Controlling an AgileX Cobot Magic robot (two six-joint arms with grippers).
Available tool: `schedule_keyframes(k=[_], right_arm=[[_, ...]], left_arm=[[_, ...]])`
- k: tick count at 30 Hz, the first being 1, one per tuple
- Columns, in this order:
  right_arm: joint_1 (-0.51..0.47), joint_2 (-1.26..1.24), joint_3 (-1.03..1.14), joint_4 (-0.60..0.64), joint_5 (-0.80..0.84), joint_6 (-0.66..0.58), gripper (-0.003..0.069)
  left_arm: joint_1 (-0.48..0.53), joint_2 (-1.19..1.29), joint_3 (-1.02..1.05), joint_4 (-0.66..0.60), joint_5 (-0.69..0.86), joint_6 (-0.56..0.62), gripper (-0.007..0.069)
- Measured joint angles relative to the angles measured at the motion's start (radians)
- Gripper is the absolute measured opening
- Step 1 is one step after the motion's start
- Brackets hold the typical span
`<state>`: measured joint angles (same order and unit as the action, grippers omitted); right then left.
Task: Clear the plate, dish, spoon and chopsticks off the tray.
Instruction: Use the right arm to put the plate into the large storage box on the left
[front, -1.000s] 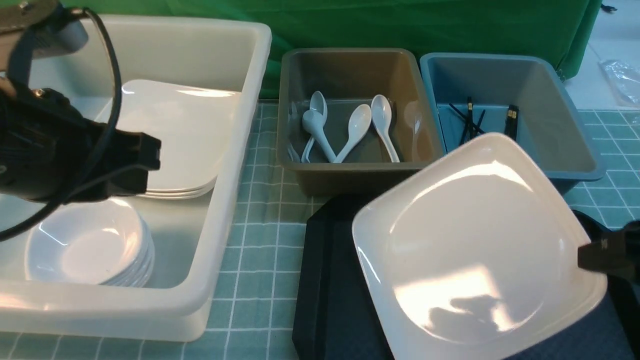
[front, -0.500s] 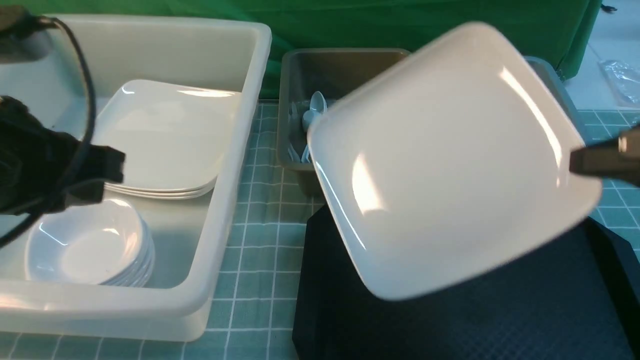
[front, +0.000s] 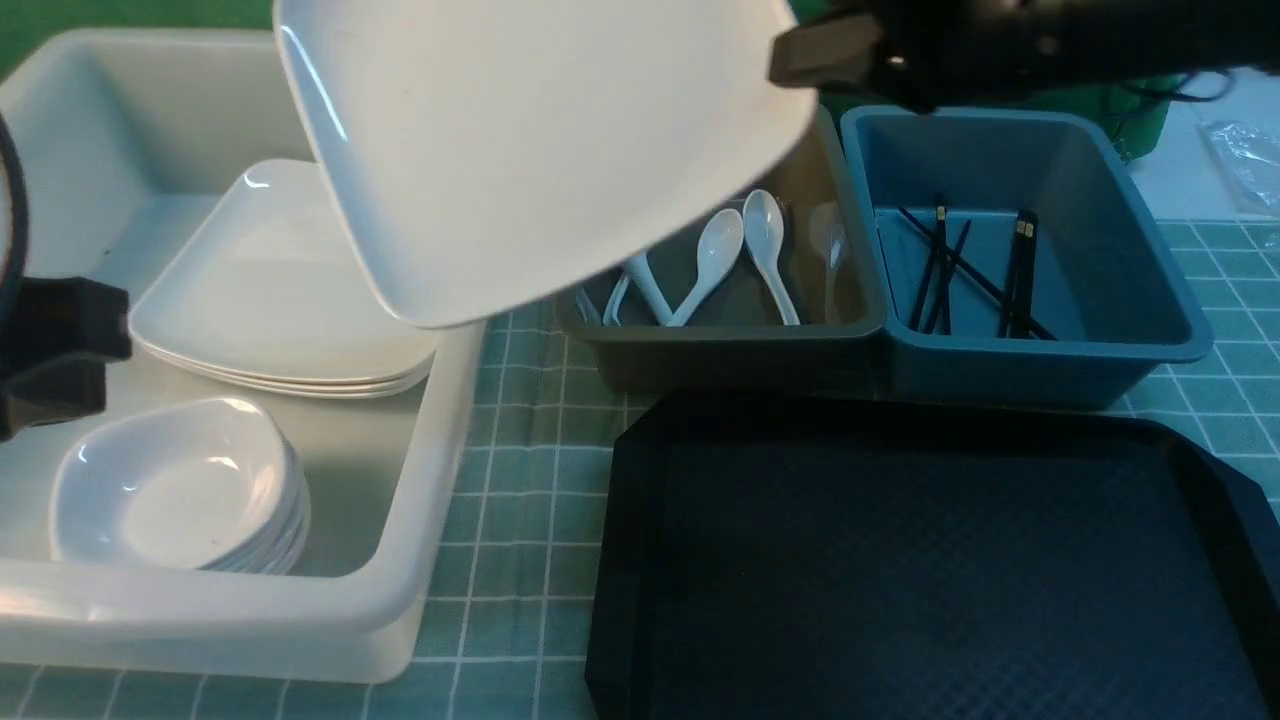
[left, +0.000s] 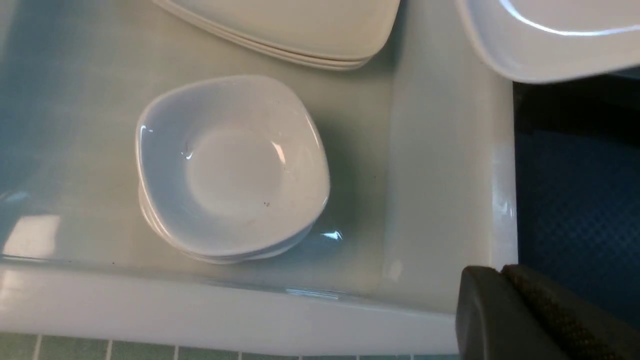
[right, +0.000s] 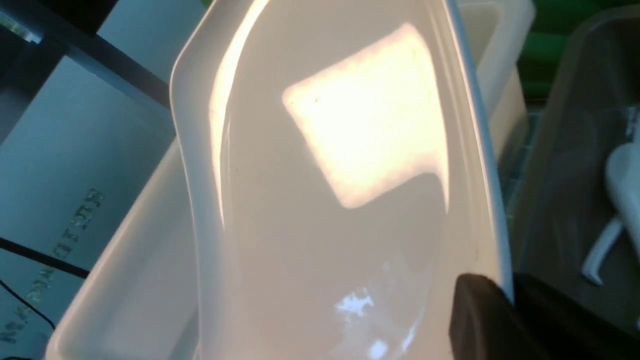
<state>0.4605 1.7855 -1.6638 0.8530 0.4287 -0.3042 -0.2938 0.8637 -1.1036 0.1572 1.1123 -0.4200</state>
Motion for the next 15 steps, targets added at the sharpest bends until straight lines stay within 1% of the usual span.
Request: schedule_keyframes(k=[3, 9, 15], right_arm=[[0.053, 0.106, -0.094, 0.001, -0.04, 0.05, 0.0053], [0.138, 0.291, -0.244, 0.004, -0.149, 0.144, 0.0053], [0.173, 0.388, -0.306, 0.008, -0.214, 0.215, 0.0053]], left_arm=[[0.0, -0.032, 0.0, 0.007, 0.015, -0.006, 0.001], [0.0, -0.103, 0.0, 0.06, 0.06, -0.034, 0.001], [0.0, -0.155, 0.0, 0.108, 0.103, -0.054, 0.001]])
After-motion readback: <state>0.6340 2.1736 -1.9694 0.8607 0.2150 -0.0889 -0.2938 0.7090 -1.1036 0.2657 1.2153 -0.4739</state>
